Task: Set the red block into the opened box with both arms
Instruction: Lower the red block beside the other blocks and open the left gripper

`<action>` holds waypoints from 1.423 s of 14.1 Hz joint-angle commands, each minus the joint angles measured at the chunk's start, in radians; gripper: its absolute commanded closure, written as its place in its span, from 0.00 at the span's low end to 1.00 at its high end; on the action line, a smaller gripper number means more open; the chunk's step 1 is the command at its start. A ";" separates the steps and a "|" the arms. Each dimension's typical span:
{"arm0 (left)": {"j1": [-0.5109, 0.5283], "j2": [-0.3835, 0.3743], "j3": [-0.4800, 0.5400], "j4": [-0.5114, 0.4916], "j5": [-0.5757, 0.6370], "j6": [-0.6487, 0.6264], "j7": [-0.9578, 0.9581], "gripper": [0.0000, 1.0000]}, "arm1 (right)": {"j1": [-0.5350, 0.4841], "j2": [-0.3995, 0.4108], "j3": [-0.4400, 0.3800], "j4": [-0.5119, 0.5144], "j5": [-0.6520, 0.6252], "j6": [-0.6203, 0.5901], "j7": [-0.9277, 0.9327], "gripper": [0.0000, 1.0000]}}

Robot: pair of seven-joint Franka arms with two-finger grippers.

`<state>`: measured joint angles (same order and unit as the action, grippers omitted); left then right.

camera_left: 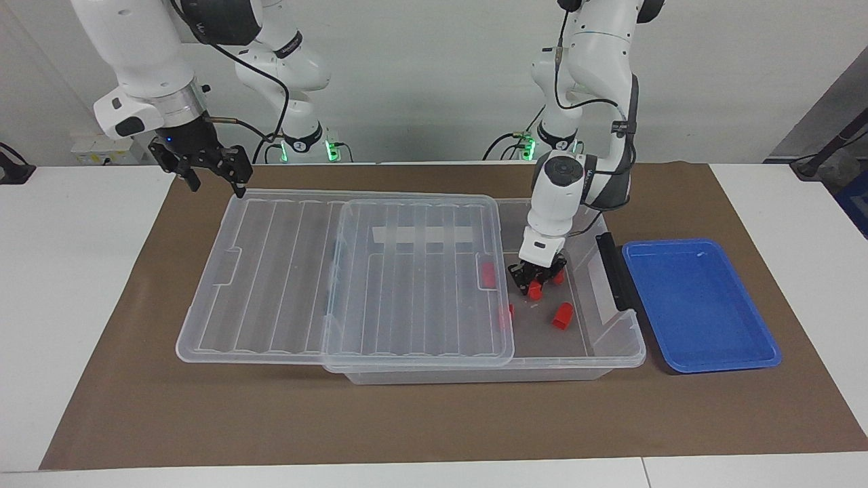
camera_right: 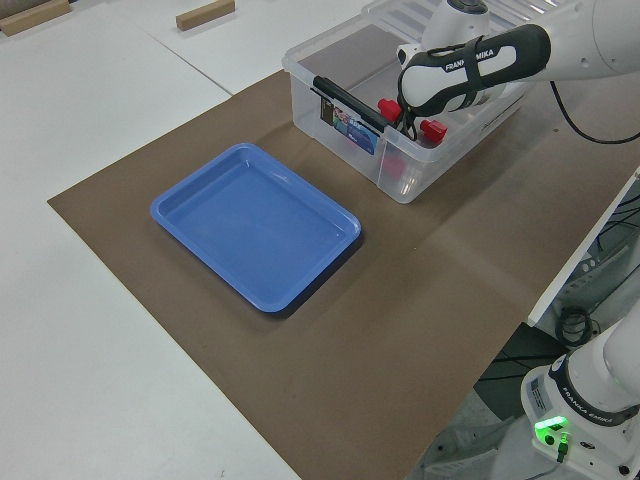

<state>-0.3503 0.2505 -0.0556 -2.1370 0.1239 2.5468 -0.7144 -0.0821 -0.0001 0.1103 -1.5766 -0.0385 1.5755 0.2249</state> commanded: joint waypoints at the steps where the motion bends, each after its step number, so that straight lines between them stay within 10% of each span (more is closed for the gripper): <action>1: -0.021 -0.010 0.019 -0.030 0.028 0.026 -0.034 0.24 | -0.045 -0.032 0.003 -0.071 0.022 0.064 -0.044 1.00; 10: -0.018 -0.025 0.020 0.044 0.028 -0.106 -0.031 0.26 | -0.152 -0.015 0.003 -0.230 0.022 0.313 -0.163 1.00; 20: -0.003 -0.070 0.031 0.575 0.010 -0.888 0.132 0.29 | -0.168 0.097 0.003 -0.269 0.023 0.455 -0.185 1.00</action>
<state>-0.3502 0.1761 -0.0483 -1.6637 0.1283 1.7971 -0.6706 -0.2331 0.0944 0.1058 -1.8255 -0.0385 2.0063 0.0699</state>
